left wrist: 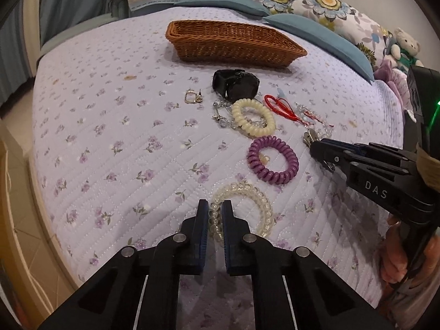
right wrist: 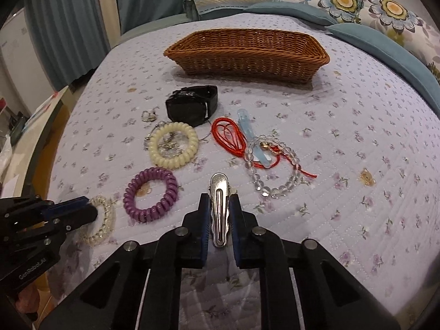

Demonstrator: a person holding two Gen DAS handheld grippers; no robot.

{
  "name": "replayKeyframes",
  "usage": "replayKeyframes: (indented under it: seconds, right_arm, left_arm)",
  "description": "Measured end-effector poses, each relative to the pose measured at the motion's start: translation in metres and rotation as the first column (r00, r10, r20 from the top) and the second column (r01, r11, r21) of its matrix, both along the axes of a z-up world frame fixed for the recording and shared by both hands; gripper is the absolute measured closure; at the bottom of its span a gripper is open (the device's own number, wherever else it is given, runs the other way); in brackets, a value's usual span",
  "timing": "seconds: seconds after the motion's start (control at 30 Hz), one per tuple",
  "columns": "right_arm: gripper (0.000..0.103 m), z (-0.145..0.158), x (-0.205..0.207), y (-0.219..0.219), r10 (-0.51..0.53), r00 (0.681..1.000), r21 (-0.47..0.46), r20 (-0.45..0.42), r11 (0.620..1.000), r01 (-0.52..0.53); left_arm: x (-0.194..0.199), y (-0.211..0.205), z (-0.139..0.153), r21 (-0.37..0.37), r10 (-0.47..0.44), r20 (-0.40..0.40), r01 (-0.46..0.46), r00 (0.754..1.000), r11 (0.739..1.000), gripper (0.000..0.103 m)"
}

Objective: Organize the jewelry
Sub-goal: 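Carry both items to the wicker basket and open both tools inside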

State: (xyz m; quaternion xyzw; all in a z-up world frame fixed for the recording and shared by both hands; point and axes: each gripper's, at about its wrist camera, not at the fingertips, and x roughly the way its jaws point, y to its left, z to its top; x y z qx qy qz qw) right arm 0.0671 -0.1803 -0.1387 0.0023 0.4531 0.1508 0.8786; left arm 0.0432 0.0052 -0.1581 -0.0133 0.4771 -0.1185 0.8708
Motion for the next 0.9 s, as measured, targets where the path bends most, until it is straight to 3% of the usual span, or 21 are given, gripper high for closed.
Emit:
replayKeyframes:
  seconds: [0.2,0.47,0.73,0.9]
  right_arm:
    - [0.087,0.014,-0.008,0.000,0.013,0.999,0.013,0.030,1.000,-0.014]
    - [0.087,0.066,0.009,0.001,0.033,0.990,0.012,0.140,0.999,-0.035]
    - [0.087,0.105,0.098,-0.006,0.005,0.978,0.014,0.208,1.000,-0.008]
    - [0.087,0.099,0.177,-0.012,-0.037,0.985,0.036,0.168,0.999,0.032]
  left_arm:
    - [-0.002,0.004,0.016,-0.063,0.001,0.041,0.002,0.999,0.998,0.094]
    - [0.028,0.010,0.064,-0.100,0.015,0.153,0.001,0.988,0.995,0.094]
    - [0.123,0.006,0.119,-0.142,0.015,0.269,0.025,0.963,0.990,0.094]
    - [0.208,-0.004,0.115,-0.146,0.021,0.239,0.015,0.971,0.989,0.094]
